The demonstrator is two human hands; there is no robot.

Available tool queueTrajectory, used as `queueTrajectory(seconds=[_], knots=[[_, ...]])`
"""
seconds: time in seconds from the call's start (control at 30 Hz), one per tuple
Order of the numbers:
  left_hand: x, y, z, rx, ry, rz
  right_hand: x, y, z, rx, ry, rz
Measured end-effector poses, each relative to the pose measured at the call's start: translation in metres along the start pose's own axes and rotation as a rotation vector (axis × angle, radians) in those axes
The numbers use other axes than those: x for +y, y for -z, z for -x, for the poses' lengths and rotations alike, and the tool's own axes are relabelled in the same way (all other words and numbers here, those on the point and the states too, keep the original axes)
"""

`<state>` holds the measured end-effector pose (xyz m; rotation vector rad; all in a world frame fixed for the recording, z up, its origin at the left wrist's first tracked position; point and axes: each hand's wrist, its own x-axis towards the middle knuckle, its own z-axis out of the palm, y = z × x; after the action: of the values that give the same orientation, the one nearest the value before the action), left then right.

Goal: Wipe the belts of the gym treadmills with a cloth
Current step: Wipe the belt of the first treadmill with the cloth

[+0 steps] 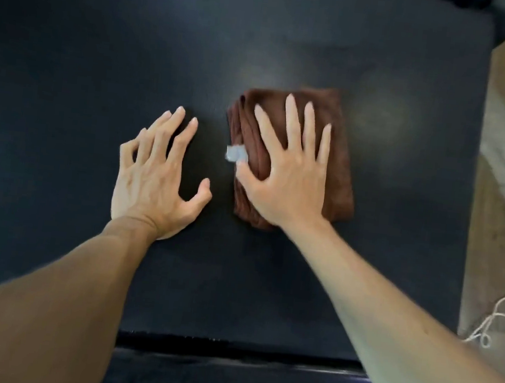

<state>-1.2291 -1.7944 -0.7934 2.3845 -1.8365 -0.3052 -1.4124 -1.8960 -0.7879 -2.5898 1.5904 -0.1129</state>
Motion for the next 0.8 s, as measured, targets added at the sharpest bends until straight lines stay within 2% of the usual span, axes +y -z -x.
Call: queueTrajectory(seconds=[0.07, 0.17, 0.23, 0.47, 0.67, 0.8], knots=[[0.001, 0.001, -0.001, 0.016, 0.006, 0.017, 0.016, 0.002, 0.016, -0.022, -0.077, 0.015], [0.004, 0.001, -0.003, 0.022, -0.002, 0.047, 0.024, 0.0, -0.006, 0.022, -0.404, 0.023], [0.005, 0.001, -0.002, 0.014, 0.004, 0.054, 0.022, -0.002, -0.029, 0.016, -0.481, 0.018], [0.004, -0.002, -0.003, 0.018, 0.009, 0.037, 0.027, -0.004, -0.042, 0.068, -0.393, 0.062], [0.004, 0.003, 0.002, -0.073, 0.027, -0.005, 0.024, 0.002, -0.04, 0.018, -0.303, 0.084], [0.004, 0.005, 0.0, -0.106, 0.022, -0.016, 0.023, 0.005, -0.044, -0.005, -0.342, 0.076]])
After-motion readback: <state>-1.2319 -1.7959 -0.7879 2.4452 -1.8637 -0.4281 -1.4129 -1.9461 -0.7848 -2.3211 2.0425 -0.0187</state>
